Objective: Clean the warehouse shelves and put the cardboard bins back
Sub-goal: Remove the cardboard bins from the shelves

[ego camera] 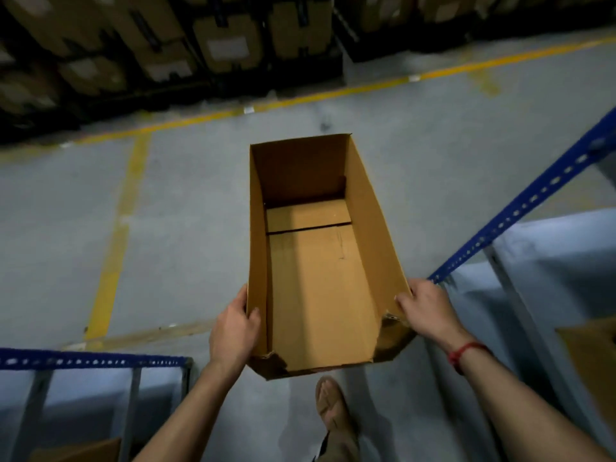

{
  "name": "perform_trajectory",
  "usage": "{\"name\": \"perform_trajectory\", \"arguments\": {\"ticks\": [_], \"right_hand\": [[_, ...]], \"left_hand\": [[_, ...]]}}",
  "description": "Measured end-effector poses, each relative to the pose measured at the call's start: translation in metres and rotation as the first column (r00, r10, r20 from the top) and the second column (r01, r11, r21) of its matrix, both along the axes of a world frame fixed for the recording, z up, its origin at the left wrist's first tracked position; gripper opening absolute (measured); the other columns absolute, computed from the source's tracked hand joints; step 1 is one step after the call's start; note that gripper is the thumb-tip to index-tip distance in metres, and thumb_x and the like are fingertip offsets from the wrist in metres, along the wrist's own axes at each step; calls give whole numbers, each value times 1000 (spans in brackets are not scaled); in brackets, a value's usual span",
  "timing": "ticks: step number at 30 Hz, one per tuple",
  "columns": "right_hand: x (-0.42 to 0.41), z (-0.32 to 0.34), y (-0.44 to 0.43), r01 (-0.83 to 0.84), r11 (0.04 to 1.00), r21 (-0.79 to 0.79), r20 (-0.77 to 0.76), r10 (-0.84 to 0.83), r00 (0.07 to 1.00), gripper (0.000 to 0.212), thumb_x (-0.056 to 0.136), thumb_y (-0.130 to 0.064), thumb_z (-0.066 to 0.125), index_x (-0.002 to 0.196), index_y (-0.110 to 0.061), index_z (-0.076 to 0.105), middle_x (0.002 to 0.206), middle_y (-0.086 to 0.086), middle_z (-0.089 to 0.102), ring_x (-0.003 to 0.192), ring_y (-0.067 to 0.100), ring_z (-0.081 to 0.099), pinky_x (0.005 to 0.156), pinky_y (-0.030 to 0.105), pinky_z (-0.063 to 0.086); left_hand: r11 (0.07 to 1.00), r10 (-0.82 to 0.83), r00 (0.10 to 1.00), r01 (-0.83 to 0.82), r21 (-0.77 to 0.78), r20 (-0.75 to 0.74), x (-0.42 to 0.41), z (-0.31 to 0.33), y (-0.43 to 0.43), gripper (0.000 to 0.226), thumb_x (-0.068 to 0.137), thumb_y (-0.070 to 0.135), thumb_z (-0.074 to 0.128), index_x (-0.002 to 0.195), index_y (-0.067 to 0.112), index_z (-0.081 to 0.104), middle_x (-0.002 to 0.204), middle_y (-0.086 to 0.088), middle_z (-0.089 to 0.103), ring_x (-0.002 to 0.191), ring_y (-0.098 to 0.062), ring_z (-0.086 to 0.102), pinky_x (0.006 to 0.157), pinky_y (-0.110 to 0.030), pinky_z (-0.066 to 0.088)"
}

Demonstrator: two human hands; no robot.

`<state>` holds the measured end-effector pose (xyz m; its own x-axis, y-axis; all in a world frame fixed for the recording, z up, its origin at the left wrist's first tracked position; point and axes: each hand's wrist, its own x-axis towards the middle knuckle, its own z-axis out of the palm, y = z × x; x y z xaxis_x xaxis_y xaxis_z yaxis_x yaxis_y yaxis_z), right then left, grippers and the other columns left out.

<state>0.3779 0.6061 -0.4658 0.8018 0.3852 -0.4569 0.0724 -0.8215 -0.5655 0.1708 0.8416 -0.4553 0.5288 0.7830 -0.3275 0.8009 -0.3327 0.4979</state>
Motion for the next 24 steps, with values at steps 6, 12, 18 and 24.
{"name": "perform_trajectory", "arguments": {"ticks": [6, 12, 18, 24], "right_hand": [[-38, 95, -18, 16, 999, 46, 105, -21, 994, 16, 100, -28, 52, 91, -23, 65, 84, -4, 65, 76, 11, 61, 63, 27, 46], [-75, 183, -56, 178, 972, 150, 134, -199, 971, 22, 93, -25, 59, 73, -17, 63, 79, 2, 67, 78, 23, 66, 66, 32, 54], [-111, 270, -92, 248, 941, 230, 202, -296, 934, 18, 90, -19, 61, 74, -11, 64, 83, 9, 69, 80, 25, 66, 68, 37, 56], [-133, 340, -128, 314, 907, 280, 267, -388, 882, 17, 85, -16, 68, 69, -8, 65, 71, 5, 62, 71, 22, 59, 59, 30, 43]], "left_hand": [[998, -15, 996, 9, 66, 83, -33, 83, -26, 41, 92, 15, 53, 127, 35, 59, 102, -1, 70, 84, -26, 62, 69, -34, 50], [997, -61, 981, 50, 67, 182, -52, 183, -44, 45, 87, 12, 54, 125, 34, 66, 103, -2, 73, 85, -27, 68, 76, -40, 58], [984, -156, 950, 125, 131, 270, -70, 271, -76, 43, 95, 14, 53, 136, 29, 58, 100, 1, 67, 84, -24, 68, 76, -41, 59], [963, -268, 888, 249, 100, 373, -71, 343, -97, 40, 96, 14, 55, 135, 24, 56, 86, 4, 65, 82, -25, 71, 79, -46, 61]]}}
